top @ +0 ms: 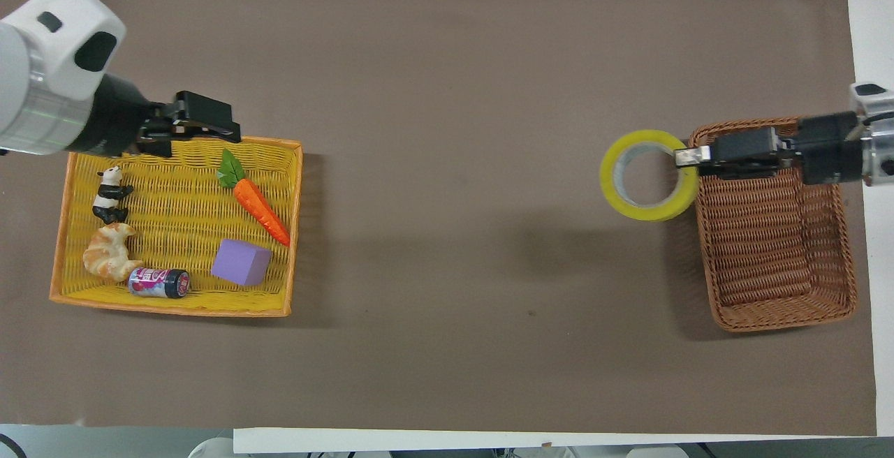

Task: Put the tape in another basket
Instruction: 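Carry the tape with the right gripper while the left gripper withdraws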

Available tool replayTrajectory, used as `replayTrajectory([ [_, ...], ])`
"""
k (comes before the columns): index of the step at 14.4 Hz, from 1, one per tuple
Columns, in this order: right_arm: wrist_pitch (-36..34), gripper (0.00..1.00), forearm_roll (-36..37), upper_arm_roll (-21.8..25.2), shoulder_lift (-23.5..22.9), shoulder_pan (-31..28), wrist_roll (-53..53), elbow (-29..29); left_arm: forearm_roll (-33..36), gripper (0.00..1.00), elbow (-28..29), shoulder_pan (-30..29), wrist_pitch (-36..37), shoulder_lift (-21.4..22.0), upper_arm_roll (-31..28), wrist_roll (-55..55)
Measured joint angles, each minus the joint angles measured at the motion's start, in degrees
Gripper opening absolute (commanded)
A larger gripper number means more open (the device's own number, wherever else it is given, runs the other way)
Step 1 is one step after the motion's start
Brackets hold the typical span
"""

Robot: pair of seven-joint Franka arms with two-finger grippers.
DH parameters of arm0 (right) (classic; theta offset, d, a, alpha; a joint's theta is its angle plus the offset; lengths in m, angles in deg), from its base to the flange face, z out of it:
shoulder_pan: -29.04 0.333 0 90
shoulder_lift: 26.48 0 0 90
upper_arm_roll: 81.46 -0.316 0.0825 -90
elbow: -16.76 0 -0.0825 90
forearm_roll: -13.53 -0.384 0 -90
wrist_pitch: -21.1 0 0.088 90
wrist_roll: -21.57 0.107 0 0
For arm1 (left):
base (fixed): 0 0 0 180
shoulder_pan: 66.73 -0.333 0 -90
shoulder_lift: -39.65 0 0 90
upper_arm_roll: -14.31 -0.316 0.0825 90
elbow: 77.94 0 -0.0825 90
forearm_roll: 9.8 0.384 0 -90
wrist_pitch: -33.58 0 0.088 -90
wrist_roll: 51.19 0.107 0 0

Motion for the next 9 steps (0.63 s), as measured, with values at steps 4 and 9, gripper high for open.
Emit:
replayTrajectory([
  [4, -4.21, 0.0, 9.13, 0.08, -3.08, -11.2, -11.26, 0.86, 3.52, 1.0, -0.03, -10.97, 3.72, 0.16, -0.34, 11.98],
  [9, -4.92, 0.0, 12.69, -0.03, -9.58, -17.53, -18.98, 2.54, 5.59, 1.0, 0.62, -15.9, 3.89, 0.41, -0.29, 12.63],
])
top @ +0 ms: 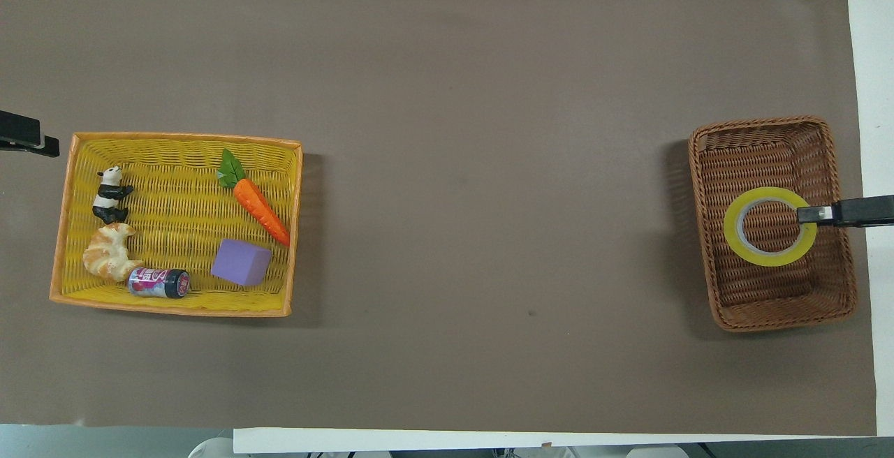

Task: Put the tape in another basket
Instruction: 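Carry the tape with the right gripper while the left gripper withdraws, then lower the tape into the wicker basket and open the right gripper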

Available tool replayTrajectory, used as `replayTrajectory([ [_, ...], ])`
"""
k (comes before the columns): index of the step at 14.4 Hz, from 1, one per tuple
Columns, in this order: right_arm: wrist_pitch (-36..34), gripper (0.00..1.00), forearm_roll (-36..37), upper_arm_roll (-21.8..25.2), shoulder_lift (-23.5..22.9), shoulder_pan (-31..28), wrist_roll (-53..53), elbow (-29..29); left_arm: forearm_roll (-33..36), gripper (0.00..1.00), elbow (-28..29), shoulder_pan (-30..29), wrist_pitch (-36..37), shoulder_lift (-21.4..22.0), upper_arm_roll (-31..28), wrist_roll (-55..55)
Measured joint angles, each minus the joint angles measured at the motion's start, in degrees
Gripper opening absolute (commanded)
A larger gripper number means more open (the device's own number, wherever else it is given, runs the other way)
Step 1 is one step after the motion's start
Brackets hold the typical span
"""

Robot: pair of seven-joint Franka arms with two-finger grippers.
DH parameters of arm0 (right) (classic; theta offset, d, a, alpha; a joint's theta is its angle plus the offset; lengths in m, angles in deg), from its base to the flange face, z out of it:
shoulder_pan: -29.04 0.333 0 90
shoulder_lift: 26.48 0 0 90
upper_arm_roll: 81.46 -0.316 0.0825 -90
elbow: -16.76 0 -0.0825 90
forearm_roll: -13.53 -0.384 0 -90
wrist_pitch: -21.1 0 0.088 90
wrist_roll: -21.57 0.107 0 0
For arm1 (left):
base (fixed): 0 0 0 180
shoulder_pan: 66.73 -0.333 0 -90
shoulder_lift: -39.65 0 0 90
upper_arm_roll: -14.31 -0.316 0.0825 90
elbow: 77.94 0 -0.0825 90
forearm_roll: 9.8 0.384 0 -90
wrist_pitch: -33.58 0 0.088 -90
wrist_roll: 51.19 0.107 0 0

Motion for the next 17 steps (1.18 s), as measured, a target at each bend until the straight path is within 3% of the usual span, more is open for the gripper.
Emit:
replayTrajectory([
  [4, 1.48, 0.0, 1.84, -0.11, -4.87, -0.73, -5.11, 0.85, 0.18, 1.0, 0.83, 0.01, -0.02, 0.23, 1.02, 0.09],
  [11, 4.5, 0.0, 3.8, -0.47, -5.28, -0.69, -6.47, 0.18, 1.26, 1.0, -0.43, 0.96, 3.62, 1.17, 1.87, 0.14],
  [17, 5.9, 0.02, 3.83, -0.4, -6.27, -0.83, -9.38, -1.2, 7.38, 1.0, -3.19, 3.89, 6.96, 1.49, 2.15, 0.39],
])
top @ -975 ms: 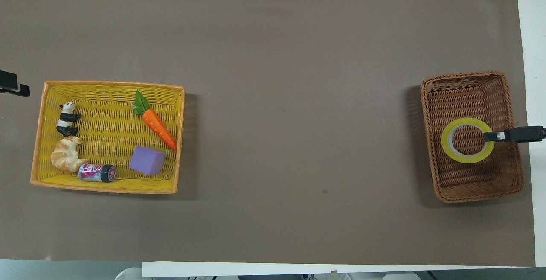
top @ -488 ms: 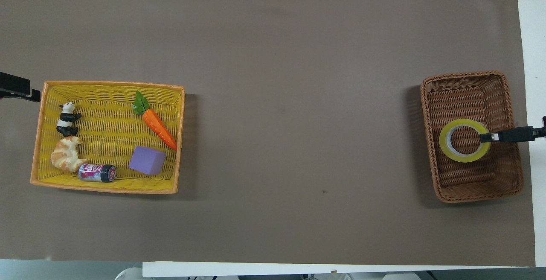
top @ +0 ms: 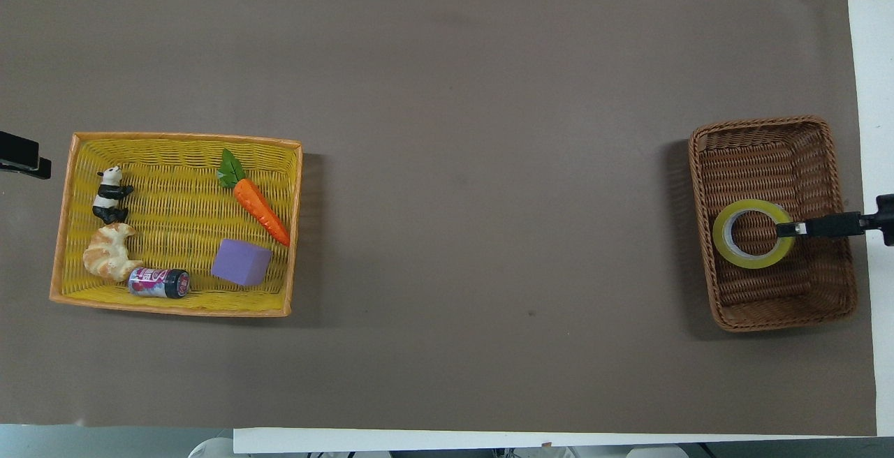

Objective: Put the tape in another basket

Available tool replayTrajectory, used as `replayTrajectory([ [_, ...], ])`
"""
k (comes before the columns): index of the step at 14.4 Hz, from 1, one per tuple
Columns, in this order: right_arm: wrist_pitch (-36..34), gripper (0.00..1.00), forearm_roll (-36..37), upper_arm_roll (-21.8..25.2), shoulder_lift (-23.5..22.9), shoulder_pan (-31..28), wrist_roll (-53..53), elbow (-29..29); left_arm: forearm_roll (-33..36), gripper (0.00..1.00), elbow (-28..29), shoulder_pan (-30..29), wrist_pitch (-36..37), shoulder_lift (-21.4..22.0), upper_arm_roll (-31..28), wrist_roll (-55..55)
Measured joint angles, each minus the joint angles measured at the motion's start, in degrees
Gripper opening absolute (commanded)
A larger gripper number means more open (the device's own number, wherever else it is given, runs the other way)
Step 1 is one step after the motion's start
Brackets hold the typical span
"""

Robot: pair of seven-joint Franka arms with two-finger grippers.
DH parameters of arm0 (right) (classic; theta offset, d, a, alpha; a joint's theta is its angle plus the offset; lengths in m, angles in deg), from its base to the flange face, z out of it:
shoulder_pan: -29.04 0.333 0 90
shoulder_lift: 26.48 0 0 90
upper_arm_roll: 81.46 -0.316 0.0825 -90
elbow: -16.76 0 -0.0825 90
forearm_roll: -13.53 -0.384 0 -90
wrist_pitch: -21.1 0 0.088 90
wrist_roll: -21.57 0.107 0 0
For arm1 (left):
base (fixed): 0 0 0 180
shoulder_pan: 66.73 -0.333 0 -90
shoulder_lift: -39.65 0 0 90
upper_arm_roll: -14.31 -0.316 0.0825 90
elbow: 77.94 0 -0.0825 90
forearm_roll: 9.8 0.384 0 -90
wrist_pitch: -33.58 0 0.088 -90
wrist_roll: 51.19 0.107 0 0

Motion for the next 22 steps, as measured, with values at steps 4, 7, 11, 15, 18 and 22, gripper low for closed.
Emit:
replayTrajectory([
  [4, 0.29, 0.93, 0.2, 0.05, -0.06, -0.2, -1.89, 0.0, 0.2, 1.0, 0.19, 0.17, 0.0, 0.0, -0.18, 0.65],
  [7, 2.41, 1.0, 1.26, 0.02, -0.1, -0.19, -2.17, 0.0, 0.2, 1.0, 0.67, 0.18, -0.28, -0.01, -0.21, 0.77],
  [11, 5.64, 1.0, 4.55, -0.08, 0.0, -0.05, -2.47, 0.94, 0.21, 1.0, 0.68, 0.19, -0.43, -0.01, -0.22, 0.77],
  [15, 9.91, 1.0, 15.5, -0.29, 2.51, 4.22, -2.15, 5.69, 0.24, 1.0, 0.68, -0.05, -0.52, -0.01, -0.63, 0.77],
  [18, 10.96, 1.0, 21.23, -0.46, 8.5, 10.19, 7.92, 7.18, 0.22, 1.0, 0.59, 0.12, -0.58, 0.01, -0.52, 0.77],
  [22, 9.67, 1.0, 31.28, -0.92, 16.51, 17.7, 24.28, 7.25, -2.47, 1.0, 0.13, 0.33, -0.57, 0.41, -0.42, 0.7],
])
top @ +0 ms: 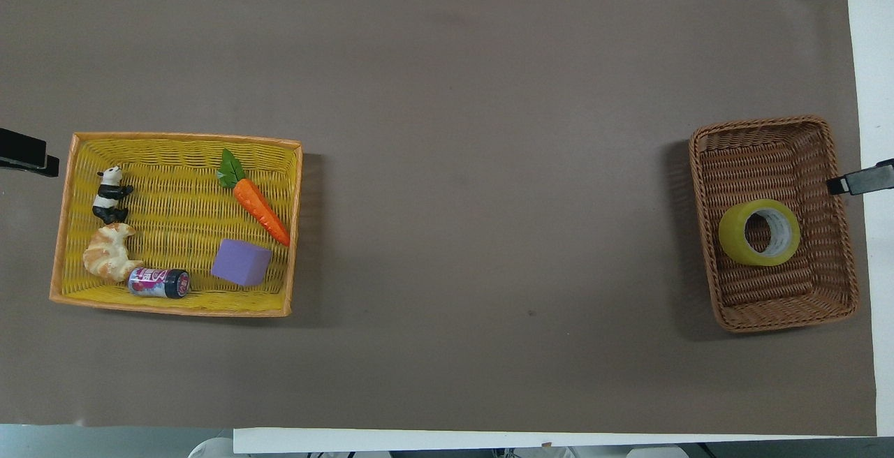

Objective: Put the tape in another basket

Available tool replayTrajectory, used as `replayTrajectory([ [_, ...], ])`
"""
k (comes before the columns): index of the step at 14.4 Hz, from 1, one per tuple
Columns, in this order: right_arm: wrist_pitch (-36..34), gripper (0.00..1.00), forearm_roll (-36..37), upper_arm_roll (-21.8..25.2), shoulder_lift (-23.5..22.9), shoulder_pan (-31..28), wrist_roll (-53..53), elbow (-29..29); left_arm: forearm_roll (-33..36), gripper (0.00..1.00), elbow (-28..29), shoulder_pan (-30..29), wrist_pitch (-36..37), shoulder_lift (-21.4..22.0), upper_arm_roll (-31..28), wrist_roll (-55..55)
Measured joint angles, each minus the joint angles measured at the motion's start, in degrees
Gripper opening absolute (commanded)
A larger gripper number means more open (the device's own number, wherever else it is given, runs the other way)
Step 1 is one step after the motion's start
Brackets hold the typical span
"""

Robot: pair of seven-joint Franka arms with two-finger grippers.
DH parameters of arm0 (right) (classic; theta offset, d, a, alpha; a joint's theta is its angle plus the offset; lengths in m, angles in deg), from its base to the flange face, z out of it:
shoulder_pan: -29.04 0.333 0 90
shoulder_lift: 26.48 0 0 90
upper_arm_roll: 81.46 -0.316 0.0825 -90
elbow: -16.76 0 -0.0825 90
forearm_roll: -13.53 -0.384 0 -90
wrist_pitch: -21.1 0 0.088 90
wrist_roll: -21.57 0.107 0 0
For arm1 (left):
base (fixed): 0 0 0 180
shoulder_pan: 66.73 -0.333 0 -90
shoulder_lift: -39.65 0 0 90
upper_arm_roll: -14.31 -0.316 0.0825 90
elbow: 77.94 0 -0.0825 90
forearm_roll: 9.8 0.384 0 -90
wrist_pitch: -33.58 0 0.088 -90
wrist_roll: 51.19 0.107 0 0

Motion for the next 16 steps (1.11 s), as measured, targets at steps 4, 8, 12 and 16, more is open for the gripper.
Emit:
replayTrajectory([
  [4, -10.45, 1.0, 1.89, -0.33, 4.04, 4.94, 18.99, 2.84, -0.2, 1.0, 0.0, -0.1, 0.02, 0.05, -0.21, -0.05],
  [8, -15.84, 1.0, 3.24, -0.88, 3.83, 8.31, 23.91, 8.86, -0.2, 1.0, 0.0, -0.23, 0.02, 0.12, -0.49, -0.05],
  [12, -16.98, 1.0, 5.15, -0.56, 0.94, 10.64, 24.47, 13.19, -0.2, 1.0, 0.0, -0.22, 0.03, 0.18, -0.46, -0.05],
  [16, -17.01, 1.0, 5.61, 1.16, -0.7, 11.95, 25.9, 13.89, -0.2, 1.0, 0.0, -0.22, 0.02, 0.18, -0.46, -0.05],
])
